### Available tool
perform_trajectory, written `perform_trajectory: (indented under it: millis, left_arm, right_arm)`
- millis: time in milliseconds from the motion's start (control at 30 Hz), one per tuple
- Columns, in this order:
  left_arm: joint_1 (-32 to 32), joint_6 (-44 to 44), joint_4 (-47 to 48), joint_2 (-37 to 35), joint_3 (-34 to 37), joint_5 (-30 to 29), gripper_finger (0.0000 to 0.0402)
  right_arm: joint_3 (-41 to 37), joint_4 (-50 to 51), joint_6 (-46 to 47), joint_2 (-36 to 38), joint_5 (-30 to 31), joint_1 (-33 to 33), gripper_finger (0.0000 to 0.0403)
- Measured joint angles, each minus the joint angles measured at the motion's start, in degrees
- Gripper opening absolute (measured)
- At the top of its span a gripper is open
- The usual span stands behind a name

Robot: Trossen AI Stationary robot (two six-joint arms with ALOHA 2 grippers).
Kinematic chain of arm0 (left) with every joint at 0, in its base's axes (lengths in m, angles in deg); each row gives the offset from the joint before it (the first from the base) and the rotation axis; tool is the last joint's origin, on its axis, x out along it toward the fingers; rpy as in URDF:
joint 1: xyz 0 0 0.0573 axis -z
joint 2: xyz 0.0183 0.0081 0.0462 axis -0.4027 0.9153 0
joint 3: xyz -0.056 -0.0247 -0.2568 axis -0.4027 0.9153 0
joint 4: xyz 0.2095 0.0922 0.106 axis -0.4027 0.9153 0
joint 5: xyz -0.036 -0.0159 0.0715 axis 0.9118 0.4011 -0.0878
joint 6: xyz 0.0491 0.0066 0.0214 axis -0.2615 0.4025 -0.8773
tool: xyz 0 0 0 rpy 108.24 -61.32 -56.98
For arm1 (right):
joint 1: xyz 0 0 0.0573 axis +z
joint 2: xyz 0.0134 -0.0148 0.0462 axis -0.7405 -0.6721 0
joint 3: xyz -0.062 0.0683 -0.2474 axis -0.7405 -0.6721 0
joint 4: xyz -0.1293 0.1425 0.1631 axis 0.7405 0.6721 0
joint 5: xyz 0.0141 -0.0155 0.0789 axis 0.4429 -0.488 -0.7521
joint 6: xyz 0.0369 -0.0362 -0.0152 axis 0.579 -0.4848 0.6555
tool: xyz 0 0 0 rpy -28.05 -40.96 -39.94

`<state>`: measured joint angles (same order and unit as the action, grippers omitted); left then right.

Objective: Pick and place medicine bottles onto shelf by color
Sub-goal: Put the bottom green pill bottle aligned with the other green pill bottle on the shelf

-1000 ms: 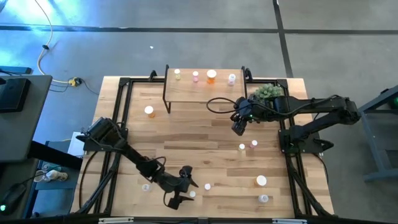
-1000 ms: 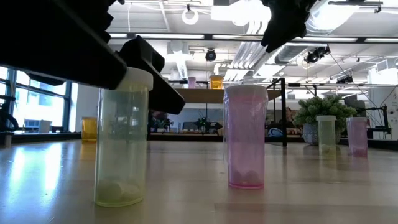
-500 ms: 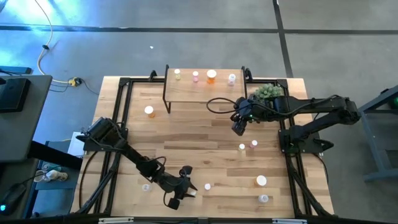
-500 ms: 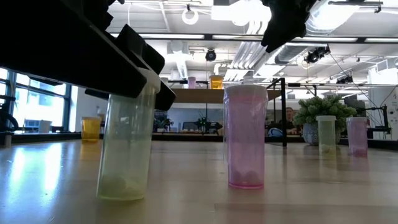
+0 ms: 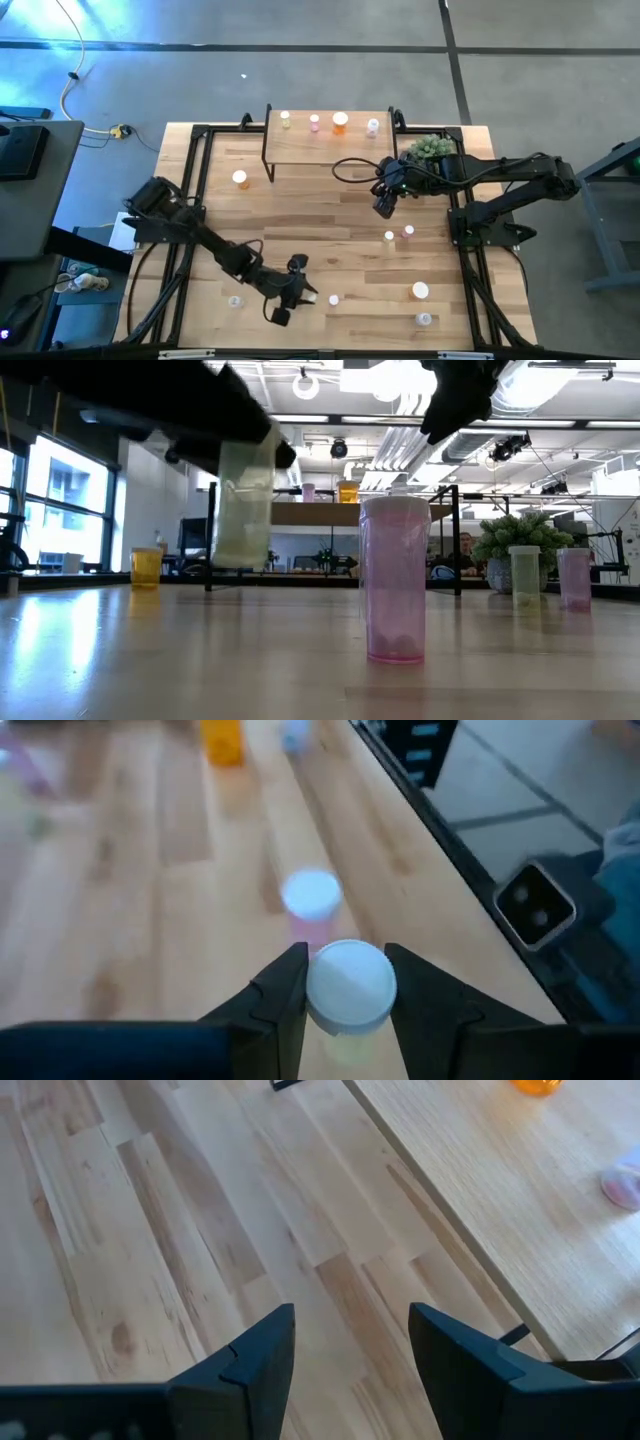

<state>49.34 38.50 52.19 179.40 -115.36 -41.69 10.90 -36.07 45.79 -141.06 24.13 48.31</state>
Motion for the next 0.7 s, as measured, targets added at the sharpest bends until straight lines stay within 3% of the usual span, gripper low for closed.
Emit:
perform_trajectory:
  millis: [367, 700]
  left_arm:
    - [-7.75, -7.26, 17.16, -16.94, 0.13, -5.93, 0.0113]
    - [-21.66, -14.72, 25.87, -28.6, 0.02, -8.32, 0.0113]
  right_arm:
    - [0.0, 0.0, 0.0, 0.02, 0.02, 0.0, 0.0188]
    - [0.0, 0.02, 0.02, 0.02, 0.02, 0.0, 0.0188]
